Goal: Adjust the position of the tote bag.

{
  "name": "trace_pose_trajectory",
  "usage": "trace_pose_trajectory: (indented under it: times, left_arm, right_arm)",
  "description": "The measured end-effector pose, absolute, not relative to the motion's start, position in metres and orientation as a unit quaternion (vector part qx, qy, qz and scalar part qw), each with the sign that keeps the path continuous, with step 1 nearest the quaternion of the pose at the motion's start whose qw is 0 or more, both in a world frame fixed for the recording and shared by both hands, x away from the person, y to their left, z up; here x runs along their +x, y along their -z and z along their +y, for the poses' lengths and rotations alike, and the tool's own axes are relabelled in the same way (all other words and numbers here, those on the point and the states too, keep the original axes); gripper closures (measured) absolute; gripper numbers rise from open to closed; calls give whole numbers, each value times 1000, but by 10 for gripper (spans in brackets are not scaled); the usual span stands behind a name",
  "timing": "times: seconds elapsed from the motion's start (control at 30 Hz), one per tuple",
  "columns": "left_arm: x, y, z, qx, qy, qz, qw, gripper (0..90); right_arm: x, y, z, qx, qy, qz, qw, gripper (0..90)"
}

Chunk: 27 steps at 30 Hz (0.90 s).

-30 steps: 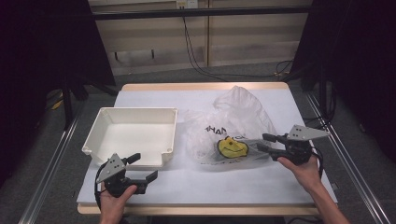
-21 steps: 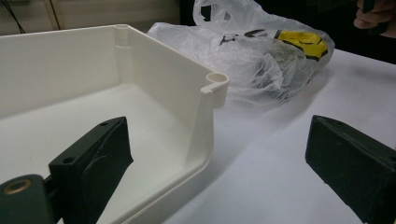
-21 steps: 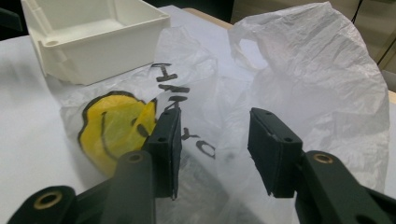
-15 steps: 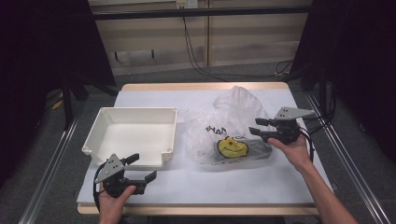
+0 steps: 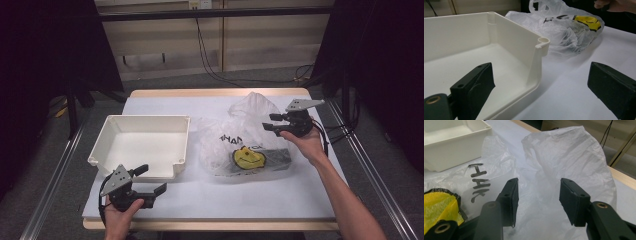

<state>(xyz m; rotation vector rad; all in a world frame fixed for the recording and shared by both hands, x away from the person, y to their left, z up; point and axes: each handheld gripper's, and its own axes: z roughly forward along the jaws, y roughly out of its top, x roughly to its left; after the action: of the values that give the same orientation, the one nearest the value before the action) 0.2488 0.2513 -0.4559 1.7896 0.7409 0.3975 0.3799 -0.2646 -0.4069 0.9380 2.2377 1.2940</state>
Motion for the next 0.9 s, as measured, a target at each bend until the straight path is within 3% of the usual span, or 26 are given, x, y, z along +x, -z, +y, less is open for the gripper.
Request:
trace_pose_trajectory:
  times: [0.5, 0.9]
  left_arm:
    - [250, 457, 252, 757, -166, 314, 548, 69]
    - [251, 458, 251, 759, -162, 310, 548, 69]
  right_arm:
    - [421, 406, -248, 335, -445, 809, 190, 446]
    - [447, 433, -251, 356, -404, 826, 167, 437]
